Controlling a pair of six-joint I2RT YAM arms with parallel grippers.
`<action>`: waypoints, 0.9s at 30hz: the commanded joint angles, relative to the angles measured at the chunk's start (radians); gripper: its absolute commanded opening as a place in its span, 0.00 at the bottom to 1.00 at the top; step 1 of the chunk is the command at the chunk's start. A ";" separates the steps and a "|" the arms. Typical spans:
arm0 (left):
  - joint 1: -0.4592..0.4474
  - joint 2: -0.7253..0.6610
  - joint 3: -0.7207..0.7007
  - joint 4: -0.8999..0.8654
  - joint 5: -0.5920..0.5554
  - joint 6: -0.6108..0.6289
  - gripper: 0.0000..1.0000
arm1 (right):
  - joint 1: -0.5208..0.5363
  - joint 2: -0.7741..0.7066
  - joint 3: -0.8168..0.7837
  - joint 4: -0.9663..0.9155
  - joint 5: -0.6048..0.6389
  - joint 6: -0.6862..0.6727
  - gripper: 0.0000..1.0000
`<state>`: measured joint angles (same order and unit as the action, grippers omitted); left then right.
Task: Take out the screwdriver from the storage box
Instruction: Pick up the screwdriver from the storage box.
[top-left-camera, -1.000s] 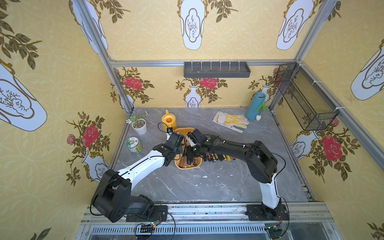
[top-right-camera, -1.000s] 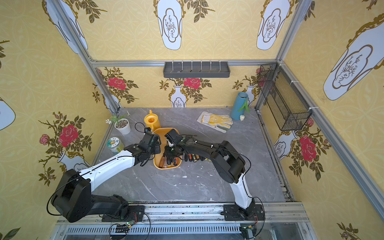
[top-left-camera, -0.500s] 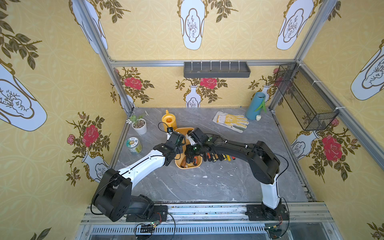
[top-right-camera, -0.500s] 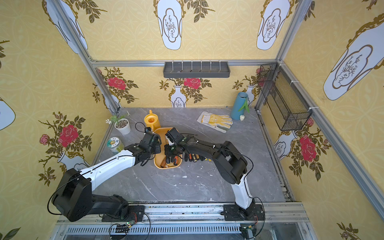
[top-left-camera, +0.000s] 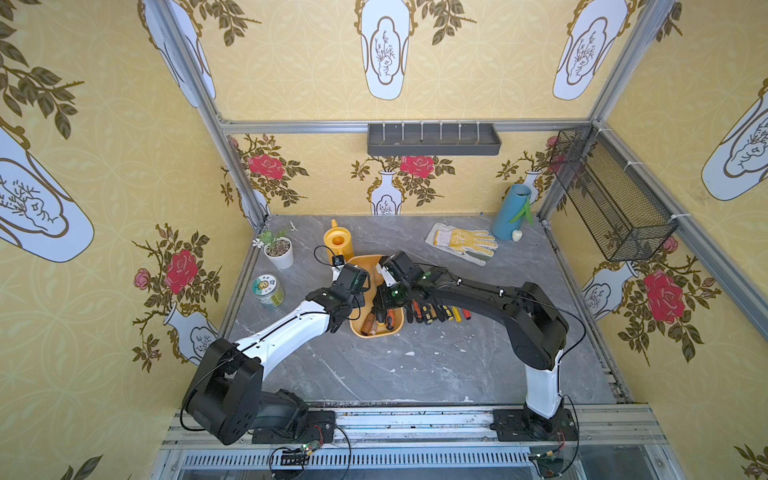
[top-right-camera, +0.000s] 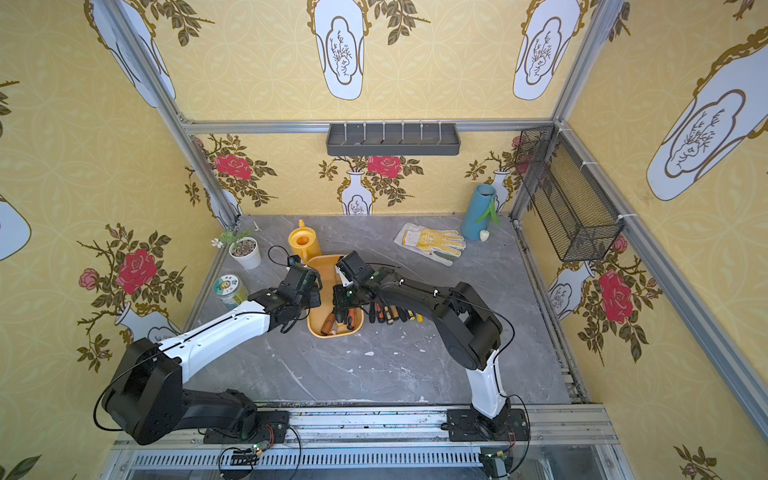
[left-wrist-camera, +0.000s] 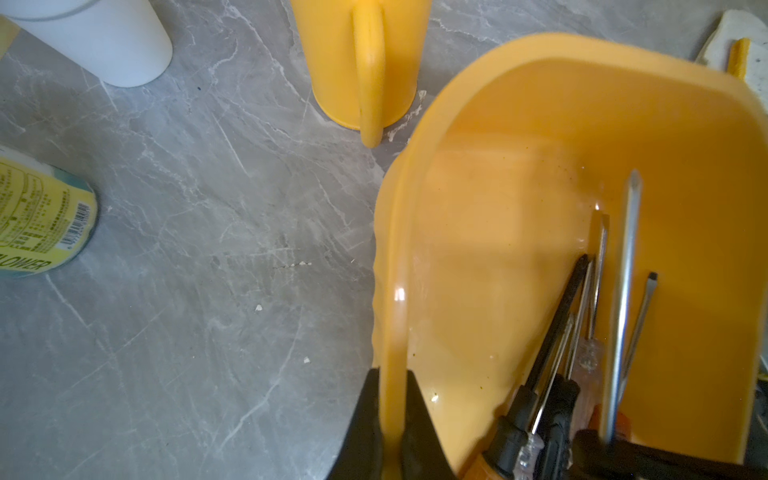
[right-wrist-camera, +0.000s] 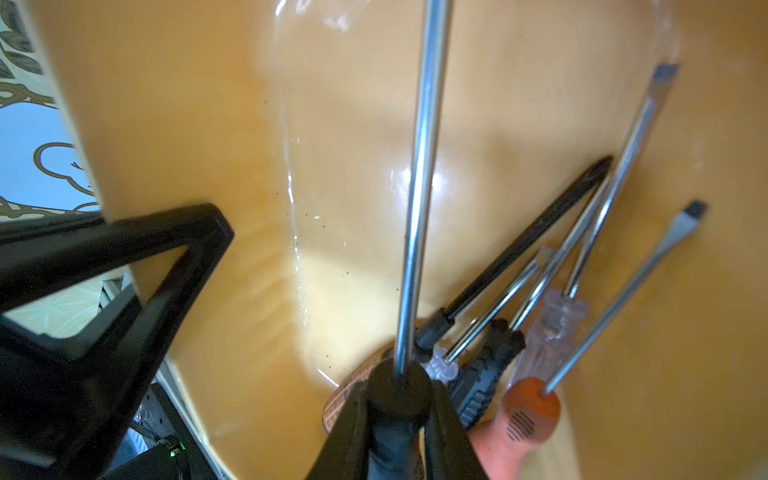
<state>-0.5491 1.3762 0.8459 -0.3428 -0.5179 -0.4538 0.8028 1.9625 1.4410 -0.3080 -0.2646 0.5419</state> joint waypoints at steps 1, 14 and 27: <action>0.000 0.014 -0.005 0.029 -0.013 -0.007 0.00 | -0.011 -0.018 0.001 0.032 -0.018 -0.019 0.00; 0.003 0.025 0.013 0.030 -0.024 0.013 0.00 | -0.061 -0.121 -0.010 -0.004 -0.041 -0.075 0.00; 0.005 -0.006 0.047 -0.039 -0.071 0.057 0.00 | -0.116 -0.195 -0.043 -0.119 0.032 -0.147 0.00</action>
<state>-0.5461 1.3739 0.8871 -0.3782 -0.5613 -0.4160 0.6937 1.7821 1.3994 -0.3851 -0.2764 0.4339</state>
